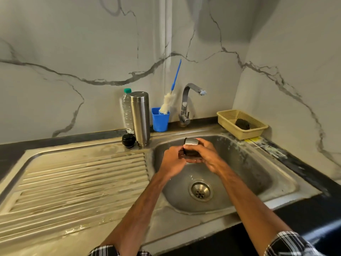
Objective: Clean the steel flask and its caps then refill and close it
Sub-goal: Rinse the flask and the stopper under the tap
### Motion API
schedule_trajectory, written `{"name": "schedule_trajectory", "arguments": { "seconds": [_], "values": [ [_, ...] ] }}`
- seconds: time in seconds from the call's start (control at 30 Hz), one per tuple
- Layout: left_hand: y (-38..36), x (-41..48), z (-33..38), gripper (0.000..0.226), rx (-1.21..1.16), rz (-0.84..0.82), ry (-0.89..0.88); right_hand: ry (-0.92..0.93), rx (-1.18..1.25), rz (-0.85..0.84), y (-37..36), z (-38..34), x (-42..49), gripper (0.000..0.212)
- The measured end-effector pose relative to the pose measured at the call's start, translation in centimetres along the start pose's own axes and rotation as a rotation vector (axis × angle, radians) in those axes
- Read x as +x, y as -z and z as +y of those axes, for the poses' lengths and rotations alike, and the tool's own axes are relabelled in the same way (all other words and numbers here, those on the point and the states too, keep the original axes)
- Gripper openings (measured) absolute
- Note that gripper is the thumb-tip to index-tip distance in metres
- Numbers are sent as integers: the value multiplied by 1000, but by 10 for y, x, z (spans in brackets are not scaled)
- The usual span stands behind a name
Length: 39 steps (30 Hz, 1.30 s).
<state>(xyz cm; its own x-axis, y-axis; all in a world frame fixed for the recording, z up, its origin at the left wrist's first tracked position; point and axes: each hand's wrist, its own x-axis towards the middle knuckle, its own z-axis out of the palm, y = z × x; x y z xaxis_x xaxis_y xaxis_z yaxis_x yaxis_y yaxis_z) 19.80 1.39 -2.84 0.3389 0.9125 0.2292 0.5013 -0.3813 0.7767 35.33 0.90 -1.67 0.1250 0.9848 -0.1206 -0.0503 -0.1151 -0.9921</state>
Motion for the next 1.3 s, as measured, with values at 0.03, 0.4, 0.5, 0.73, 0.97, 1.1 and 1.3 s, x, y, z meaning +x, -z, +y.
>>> {"name": "schedule_trajectory", "arguments": {
  "seconds": [0.03, 0.4, 0.5, 0.73, 0.97, 1.1, 1.3],
  "values": [
    [2, -2, -1, 39, 22, 19, 2, 20, -70, 19, 0, -3, -1, 52],
    [5, -12, -18, 43, 49, 213, 80, 329, -745, 64, -8, -97, -12, 70],
    [1, -14, -19, 42, 50, 214, 82, 548, -774, 199, -9, -132, -20, 72],
    [1, -17, -20, 41, 80, 246, 48, 392, -834, 259, -7, -33, -21, 33],
    [-1, -15, -22, 39, 102, 246, 50, 343, -761, 320, 4, -35, -19, 58],
    [-2, -14, -27, 37, 100, 254, 76, 717, -582, 585, -3, -53, -21, 60],
    [-7, -16, -24, 36, 143, 223, 65, 41, -887, 189, -3, 7, -13, 39]
  ]
}}
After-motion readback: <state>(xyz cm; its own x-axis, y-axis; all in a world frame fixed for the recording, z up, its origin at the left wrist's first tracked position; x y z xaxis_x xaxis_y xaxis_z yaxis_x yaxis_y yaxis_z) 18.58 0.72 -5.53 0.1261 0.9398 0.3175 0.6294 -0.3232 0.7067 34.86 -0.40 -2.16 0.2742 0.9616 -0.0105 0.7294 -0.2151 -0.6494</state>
